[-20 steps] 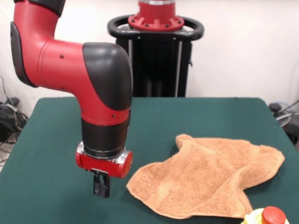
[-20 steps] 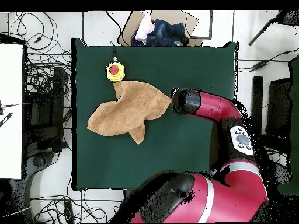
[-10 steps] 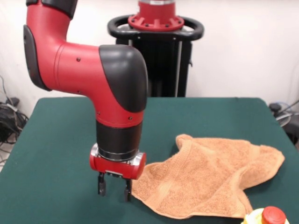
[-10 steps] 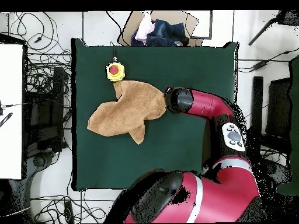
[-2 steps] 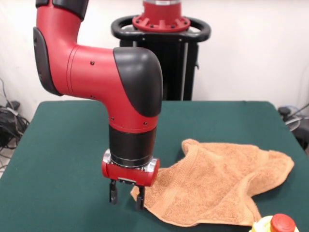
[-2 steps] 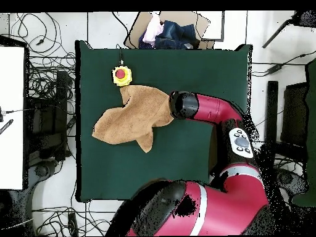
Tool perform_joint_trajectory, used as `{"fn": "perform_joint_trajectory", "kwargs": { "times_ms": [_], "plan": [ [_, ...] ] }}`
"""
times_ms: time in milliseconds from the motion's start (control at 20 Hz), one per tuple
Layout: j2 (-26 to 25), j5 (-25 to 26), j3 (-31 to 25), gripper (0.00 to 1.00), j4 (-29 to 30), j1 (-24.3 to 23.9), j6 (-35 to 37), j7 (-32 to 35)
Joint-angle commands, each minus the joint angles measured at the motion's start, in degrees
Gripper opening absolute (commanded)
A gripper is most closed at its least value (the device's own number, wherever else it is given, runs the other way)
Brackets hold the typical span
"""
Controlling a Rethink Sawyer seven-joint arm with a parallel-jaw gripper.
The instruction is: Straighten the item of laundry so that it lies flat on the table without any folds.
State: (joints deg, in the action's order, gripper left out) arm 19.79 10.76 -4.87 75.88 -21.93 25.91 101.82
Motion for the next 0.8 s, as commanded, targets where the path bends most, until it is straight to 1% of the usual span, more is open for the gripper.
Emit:
{"fn": "perform_joint_trajectory", "kwargs": {
  "times_ms": [50,550,800],
  "plan": [
    [-1.64,2.10,-3.13,1.00,0.09,0.26,-2.06,1.94],
    [0.00,1.96,-3.46,1.00,2.43,-0.08,-2.90,2.43],
    [-0.47,2.51,-4.27,1.00,3.16,-0.90,-5.54,2.28]
  ]
}}
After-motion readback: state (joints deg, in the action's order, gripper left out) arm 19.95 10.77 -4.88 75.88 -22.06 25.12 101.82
